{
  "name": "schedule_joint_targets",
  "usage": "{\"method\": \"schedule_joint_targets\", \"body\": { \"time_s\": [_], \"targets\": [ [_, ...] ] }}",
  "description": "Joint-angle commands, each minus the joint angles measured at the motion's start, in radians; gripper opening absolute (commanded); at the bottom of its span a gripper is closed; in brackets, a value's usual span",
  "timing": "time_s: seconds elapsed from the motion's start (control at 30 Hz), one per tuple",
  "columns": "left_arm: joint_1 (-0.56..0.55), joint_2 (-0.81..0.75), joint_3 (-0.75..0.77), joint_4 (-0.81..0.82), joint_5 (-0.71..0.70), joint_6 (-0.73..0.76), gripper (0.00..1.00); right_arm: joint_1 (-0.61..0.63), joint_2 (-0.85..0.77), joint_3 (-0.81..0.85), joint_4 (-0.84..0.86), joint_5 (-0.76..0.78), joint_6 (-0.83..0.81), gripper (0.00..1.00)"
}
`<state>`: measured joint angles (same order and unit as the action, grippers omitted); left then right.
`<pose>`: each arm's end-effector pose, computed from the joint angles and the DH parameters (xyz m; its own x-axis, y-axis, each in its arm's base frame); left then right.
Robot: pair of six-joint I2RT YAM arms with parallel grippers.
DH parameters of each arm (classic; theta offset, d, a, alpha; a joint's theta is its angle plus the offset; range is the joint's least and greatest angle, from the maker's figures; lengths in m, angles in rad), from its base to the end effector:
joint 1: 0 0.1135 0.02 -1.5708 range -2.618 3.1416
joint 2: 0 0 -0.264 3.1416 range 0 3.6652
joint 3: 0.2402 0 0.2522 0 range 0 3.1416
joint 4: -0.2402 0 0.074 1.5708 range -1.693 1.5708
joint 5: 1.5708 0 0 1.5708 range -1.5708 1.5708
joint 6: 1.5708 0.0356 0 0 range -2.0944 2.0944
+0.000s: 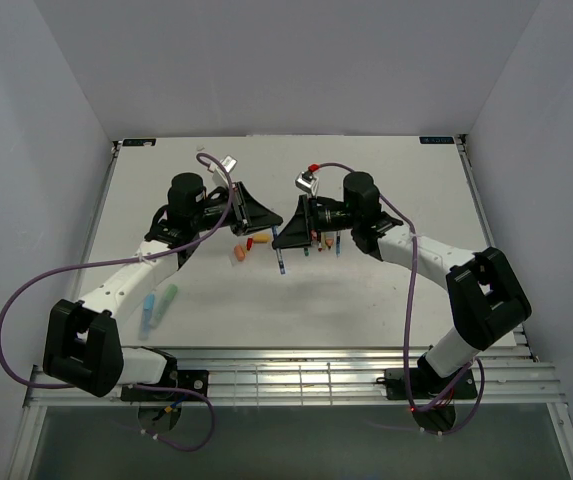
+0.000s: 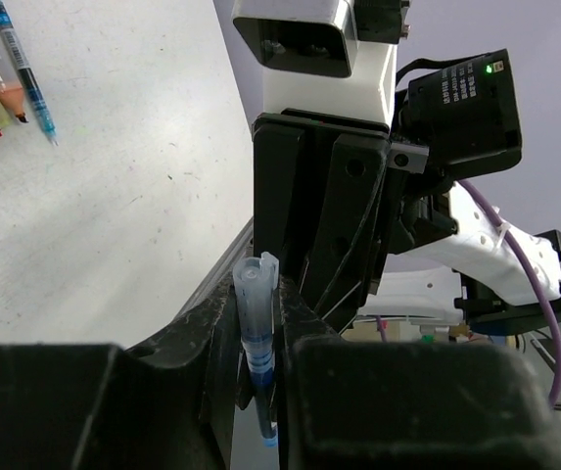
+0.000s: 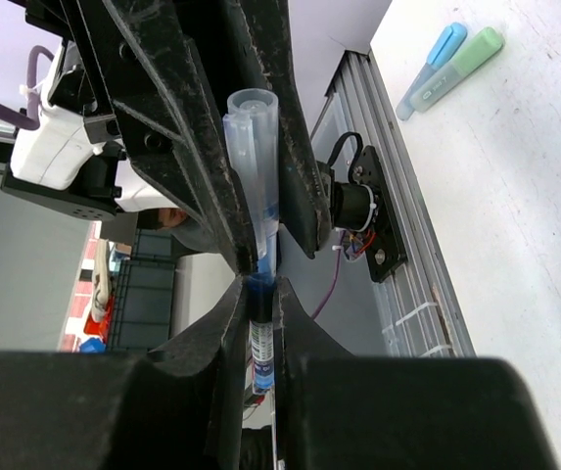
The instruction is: Open the pen caps
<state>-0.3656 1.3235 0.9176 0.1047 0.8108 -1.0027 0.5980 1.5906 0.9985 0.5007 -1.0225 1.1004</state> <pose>0.2693 -0.1307 0.2986 -0.9016 -0.2767 -0.3326 0.2468 0.3024 -0.9207 0.2756 0.2245 0.2821 -0.9219 -0.0658 -0.3819 -0.3841 0.0242 0.9230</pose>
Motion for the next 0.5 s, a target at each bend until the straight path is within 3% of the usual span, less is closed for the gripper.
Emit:
{"method": "schedule_joint_targets", "body": {
  "time_s": [0.0,0.03,0.07,0.1,0.17,0.27,0.47],
  "targets": [
    [-0.003,-0.030,-0.008,0.029,0.025,-0.010,0.10,0.002,-0.011,0.000,-0.020,0.024,-0.034,0.08],
    [-0.003,-0.026,-0.002,0.021,0.021,-0.016,0.07,0.002,-0.014,0.014,-0.083,0.059,-0.078,0.08],
    [-0.003,-0.012,0.006,0.004,0.007,-0.016,0.01,0.003,-0.014,0.035,-0.272,0.087,-0.139,0.08],
    [-0.003,-0.003,0.027,-0.041,-0.004,-0.014,0.00,0.006,-0.012,0.101,-0.386,0.123,-0.281,0.08],
    [-0.003,0.017,0.056,-0.100,-0.030,-0.005,0.00,0.014,0.003,0.172,-0.695,0.260,-0.406,0.08],
    [-0.003,0.057,0.130,-0.232,-0.087,0.033,0.00,0.026,0.015,0.250,-0.906,0.433,-0.533,0.08],
    [-0.003,0.082,0.282,-0.430,-0.329,0.046,0.00,0.094,0.026,0.351,-1.136,0.800,-0.684,0.08]
  ]
}}
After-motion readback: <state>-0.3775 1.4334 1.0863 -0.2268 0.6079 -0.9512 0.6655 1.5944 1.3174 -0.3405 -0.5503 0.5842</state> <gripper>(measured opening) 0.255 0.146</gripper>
